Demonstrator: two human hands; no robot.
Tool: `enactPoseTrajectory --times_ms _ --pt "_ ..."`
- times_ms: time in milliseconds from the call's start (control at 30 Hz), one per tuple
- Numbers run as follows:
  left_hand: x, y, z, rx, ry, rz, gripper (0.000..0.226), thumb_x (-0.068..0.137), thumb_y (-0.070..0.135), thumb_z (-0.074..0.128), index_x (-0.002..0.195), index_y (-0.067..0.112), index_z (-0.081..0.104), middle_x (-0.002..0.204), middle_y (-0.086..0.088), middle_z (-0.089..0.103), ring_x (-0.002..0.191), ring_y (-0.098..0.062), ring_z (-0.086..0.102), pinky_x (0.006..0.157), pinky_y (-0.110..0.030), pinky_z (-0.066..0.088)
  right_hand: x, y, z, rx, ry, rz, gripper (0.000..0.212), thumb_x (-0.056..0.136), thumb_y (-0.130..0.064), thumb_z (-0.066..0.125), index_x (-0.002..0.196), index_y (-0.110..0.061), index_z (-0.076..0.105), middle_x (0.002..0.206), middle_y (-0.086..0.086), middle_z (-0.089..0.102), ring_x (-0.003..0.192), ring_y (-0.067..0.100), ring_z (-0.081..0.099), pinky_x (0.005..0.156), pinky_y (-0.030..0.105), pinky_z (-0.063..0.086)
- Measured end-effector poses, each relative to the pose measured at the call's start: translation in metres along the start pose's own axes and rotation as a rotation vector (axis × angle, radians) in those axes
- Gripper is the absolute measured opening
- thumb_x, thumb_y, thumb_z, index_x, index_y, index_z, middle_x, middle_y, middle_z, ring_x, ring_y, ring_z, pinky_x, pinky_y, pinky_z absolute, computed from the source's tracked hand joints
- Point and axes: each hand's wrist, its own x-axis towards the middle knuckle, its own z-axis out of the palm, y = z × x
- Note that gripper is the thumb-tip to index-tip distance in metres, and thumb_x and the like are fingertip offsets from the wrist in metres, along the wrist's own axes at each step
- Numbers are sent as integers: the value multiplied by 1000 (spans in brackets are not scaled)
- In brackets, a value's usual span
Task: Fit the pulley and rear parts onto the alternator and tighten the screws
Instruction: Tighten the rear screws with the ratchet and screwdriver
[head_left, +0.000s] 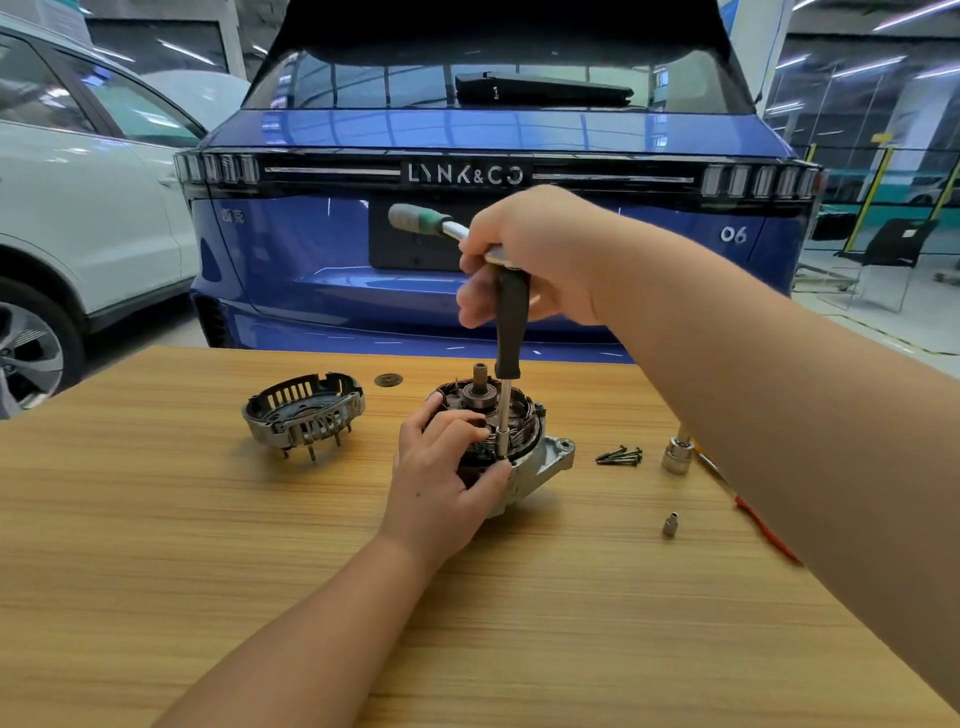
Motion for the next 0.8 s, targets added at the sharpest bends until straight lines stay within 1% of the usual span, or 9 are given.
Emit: enactPoseTrajectory --times_ms 133,200,300,367,433,533,600,733,800 --pt "0 0 -1 3 3 6 26 88 33 72 108 19 66 125 18 54 147 -15 19 115 -44 21 3 22 5 592 -9 85 15 100 -29 51 104 -16 57 81 -1 76 75 20 75 96 51 39" --pt "0 -2 -1 7 7 11 26 88 32 74 109 19 67 127 16 56 146 -13 19 114 -42 21 8 34 10 834 105 71 22 100 -33 56 110 -15 62 87 -3 73 82 18 70 99 48 42" --pt "0 -3 0 7 10 16 28 88 36 72 109 20 67 128 15 57 145 -8 16 114 -39 20 7 49 17 1008 277 -102 20 99 -35 62 108 -18 66 91 -4 69 81 11 64 84 36 51" --pt "1 -3 0 13 12 17 32 85 42 66 108 20 67 127 18 55 144 -6 16 113 -37 19 6 57 21 849 381 -295 7 100 -35 61 98 -30 66 95 -10 73 84 5 67 80 30 52" --pt "1 -3 1 22 12 18 33 85 44 65 108 21 67 125 21 53 143 -5 15 113 -37 18 3 63 23 523 451 -500 12 102 -34 57 107 -34 68 110 -13 72 103 3 66 93 29 53" --pt "1 -4 1 17 18 24 27 87 38 71 108 21 67 124 21 53 144 -7 17 113 -39 19 2 70 21 26 532 -799 22 103 -22 55 117 -16 70 122 -1 67 118 10 60 106 29 46" --pt "1 -3 1 14 20 23 25 87 34 73 107 20 67 125 18 55 145 -11 19 114 -41 20 3 72 19 -183 559 -887 20 101 -17 58 114 -9 72 121 3 67 118 18 60 105 37 47" --pt "-1 0 1 -1 19 10 29 84 41 66 105 21 66 124 18 56 144 -7 17 113 -41 20 4 72 14 -414 510 -948 23 96 -2 57 116 0 69 112 11 68 104 29 63 88 49 51" --pt "-1 1 1 -3 24 10 29 85 40 67 105 21 67 124 19 55 141 -5 16 113 -41 19 3 72 12 -493 467 -965 34 100 -13 48 128 -1 63 113 13 64 100 29 60 83 48 50"
